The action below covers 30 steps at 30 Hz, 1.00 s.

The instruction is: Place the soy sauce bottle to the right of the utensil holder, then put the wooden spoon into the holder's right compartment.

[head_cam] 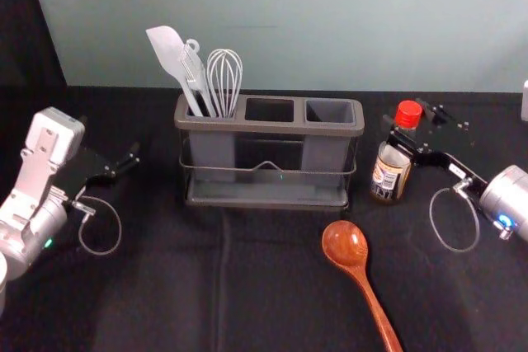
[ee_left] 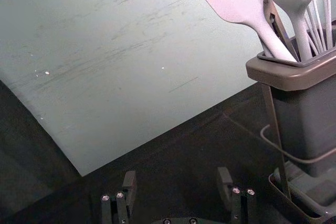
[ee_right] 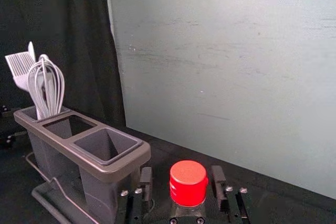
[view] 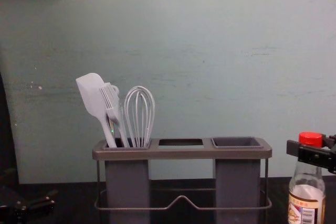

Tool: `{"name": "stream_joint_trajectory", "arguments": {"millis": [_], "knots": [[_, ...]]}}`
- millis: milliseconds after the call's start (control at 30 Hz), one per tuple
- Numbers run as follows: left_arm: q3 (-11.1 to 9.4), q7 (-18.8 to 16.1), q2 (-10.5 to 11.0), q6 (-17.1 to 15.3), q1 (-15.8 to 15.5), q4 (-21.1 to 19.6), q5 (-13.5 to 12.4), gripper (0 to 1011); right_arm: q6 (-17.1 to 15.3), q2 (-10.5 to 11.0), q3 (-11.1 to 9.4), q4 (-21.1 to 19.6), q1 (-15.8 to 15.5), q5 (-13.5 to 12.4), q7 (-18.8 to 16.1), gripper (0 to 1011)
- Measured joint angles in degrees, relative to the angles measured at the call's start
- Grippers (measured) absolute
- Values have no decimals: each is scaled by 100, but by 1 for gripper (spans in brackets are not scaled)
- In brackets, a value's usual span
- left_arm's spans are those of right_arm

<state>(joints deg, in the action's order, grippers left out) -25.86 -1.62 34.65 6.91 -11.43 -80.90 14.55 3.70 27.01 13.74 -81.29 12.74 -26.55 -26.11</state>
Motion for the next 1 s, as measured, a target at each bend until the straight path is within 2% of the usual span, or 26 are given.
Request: {"name": "stream_joint_trajectory", "arguments": {"millis": [33, 367, 733, 1000], "knots": [[0, 0, 0, 0, 0, 0, 0, 1005, 0, 1, -1, 0, -1, 0, 0, 716], [0, 0, 0, 0, 0, 0, 0, 1005, 2, 4, -4, -6, -5, -5, 2, 1003], [0, 0, 0, 0, 0, 0, 0, 1005, 3, 27, -8, -85, -30, 27, 27, 1002], [0, 0, 0, 0, 0, 0, 0, 1005, 19, 159, -166, -546, -213, 99, 92, 1002]]}}
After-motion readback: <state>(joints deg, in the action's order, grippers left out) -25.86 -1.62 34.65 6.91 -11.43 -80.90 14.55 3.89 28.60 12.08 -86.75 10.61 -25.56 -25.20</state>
